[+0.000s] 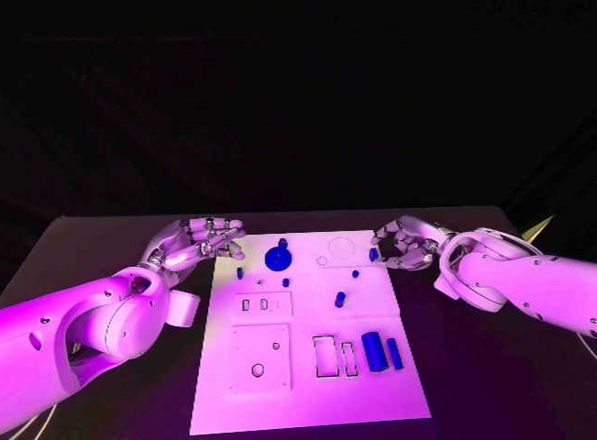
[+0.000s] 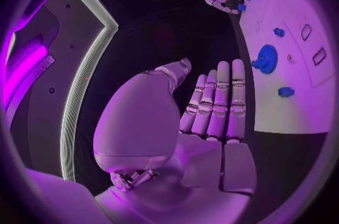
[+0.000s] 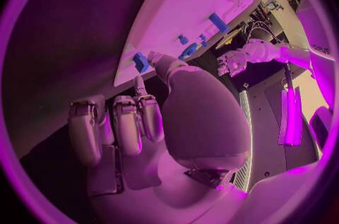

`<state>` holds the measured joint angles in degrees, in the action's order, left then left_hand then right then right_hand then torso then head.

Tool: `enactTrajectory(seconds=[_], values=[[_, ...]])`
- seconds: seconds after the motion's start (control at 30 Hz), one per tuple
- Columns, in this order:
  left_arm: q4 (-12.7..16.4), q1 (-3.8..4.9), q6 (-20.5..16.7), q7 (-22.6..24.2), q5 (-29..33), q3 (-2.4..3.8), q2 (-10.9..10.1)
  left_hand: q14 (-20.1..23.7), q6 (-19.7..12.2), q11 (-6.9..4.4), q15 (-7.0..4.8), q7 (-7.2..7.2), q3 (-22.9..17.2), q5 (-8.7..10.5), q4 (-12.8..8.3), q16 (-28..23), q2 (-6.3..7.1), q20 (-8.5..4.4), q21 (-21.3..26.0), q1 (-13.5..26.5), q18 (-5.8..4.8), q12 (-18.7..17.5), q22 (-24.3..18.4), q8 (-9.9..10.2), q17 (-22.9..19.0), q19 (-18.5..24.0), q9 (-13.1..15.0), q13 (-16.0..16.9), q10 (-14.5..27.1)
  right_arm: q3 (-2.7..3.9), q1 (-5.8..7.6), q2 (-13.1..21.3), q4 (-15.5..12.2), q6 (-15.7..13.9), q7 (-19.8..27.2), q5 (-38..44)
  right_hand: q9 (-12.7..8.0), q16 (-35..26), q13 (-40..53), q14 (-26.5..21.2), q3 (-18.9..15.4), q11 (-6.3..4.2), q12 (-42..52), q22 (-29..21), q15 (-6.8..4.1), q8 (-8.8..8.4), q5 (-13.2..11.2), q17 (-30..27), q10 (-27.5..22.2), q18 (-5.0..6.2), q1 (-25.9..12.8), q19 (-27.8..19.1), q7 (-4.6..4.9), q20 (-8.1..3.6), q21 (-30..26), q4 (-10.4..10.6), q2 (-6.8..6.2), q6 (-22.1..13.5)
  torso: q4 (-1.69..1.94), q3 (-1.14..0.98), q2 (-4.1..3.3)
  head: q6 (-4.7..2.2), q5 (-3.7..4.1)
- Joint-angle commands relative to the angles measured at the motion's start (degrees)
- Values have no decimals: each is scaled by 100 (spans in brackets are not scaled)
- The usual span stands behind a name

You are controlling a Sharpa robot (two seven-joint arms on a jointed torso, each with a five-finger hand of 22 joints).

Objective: Assemble the parts on the task board

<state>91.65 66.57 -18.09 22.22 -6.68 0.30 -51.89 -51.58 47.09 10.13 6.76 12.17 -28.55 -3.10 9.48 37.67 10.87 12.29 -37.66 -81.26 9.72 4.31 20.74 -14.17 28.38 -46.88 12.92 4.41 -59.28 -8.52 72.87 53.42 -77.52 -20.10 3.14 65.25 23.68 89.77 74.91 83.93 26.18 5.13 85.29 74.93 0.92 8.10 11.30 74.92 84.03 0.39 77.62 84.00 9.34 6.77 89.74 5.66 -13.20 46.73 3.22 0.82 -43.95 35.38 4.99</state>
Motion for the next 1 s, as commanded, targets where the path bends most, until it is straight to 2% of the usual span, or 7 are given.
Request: enactTrajectory(seconds=[0.03, 0.13, 0.43, 0.7, 0.83, 1.0], values=[[4, 3, 110, 54, 11, 4, 7, 45, -36, 10, 5, 154, 12, 15, -30, 25, 0, 6, -26, 64, 45, 1, 5, 8, -8, 33, 6, 10, 47, 1, -17, -39, 57, 59, 27, 32, 10, 23, 992, 607, 24, -33, 5, 1507, -29, 2, 8, 1508, 55, -39, 12, 600, 18, -11, 26, -24, 34, 45, -5, -1, 4, 9, -16], [1, 3, 109, 53, 11, 4, 6, 45, -36, 10, 5, 154, 12, 15, -30, 25, 0, 6, -26, 64, 45, 1, 5, 8, -8, 33, 6, 10, 47, 1, -23, -75, 105, 53, 4, 16, 22, 23, 993, 607, 34, -26, 5, 1507, -24, 13, 31, 1508, 56, -39, -18, 600, 29, -10, 26, -13, 51, 87, -11, -4, 5, 11, -31], [2, 0, 111, 62, 11, 4, 14, 45, -36, 10, 5, 154, 12, 15, -30, 25, 0, 6, -26, 64, 45, 1, 5, 8, -8, 33, 6, 10, 47, 1, -32, -171, 207, 34, -32, -45, 68, 23, 1053, 607, 116, -4, 62, 1507, -6, 68, 142, 1508, 125, -39, -133, 600, 54, 4, 26, 38, 155, 287, -4, 12, 7, 21, -33], [-7, -1, 112, 56, 11, 5, 17, 55, -42, 11, 6, 153, 11, 15, -39, 30, -6, 9, -45, 62, 45, 5, 19, 6, -12, 56, 10, 11, 53, 1, -56, -233, 245, 60, -62, -61, 104, 23, 1088, 607, 175, -18, 94, 1507, -15, 130, 129, 1508, 163, -39, -159, 600, 34, 2, 26, 18, 180, 448, -10, 1, 8, 21, -57], [-13, -1, 106, 49, 11, 5, 15, 55, -42, 11, 6, 153, 11, 15, -39, 30, -6, 9, -45, 62, 45, 5, 19, 6, -12, 56, 10, 11, 53, 1, -61, -247, 250, 64, -67, -62, 120, 23, 1103, 607, 197, -31, 109, 1507, -27, 159, 122, 1508, 181, -39, -166, 600, 17, -6, 26, 5, 190, 515, -5, 9, 9, 26, -59], [-17, -1, 103, 45, 11, 5, 16, 55, -42, 11, 6, 153, 11, 15, -39, 30, -6, 9, -45, 62, 45, 5, 19, 6, -12, 56, 10, 11, 53, 1, -63, -262, 256, 68, -69, -62, 123, 23, 1102, 607, 200, -33, 108, 1507, -29, 165, 120, 1508, 180, -39, -170, 600, 14, -8, 26, 3, 191, 527, -10, 5, 10, 17, -72]])
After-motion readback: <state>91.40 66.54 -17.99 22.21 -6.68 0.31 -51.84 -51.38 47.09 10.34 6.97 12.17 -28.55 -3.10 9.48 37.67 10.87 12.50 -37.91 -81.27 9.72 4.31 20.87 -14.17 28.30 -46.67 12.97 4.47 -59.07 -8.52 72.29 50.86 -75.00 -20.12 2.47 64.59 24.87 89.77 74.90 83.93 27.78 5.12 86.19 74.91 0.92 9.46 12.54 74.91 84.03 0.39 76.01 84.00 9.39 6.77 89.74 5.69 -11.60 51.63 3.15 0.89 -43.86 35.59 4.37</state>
